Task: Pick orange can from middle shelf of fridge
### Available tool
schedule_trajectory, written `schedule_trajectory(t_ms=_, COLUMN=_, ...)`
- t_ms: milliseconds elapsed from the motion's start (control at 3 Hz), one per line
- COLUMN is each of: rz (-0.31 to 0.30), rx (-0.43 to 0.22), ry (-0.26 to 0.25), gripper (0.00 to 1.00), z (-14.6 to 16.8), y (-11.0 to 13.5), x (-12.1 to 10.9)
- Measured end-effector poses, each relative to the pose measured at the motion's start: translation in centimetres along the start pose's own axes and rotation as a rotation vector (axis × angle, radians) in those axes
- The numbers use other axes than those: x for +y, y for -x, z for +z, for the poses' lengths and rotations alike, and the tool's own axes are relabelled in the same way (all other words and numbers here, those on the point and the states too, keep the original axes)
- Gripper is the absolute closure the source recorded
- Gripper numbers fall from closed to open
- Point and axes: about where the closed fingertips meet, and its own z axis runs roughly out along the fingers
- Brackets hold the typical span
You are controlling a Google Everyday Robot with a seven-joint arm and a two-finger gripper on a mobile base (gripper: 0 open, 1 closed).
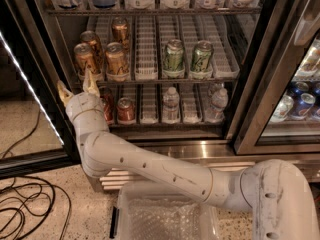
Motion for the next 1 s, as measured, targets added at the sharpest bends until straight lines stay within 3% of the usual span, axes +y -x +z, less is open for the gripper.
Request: schedule_trajectory(t_ms=1000, rz=-0.002, rx=0.003, ry=-0.114, gripper=0.37, z=2.3, y=-0.7, x=-0.6)
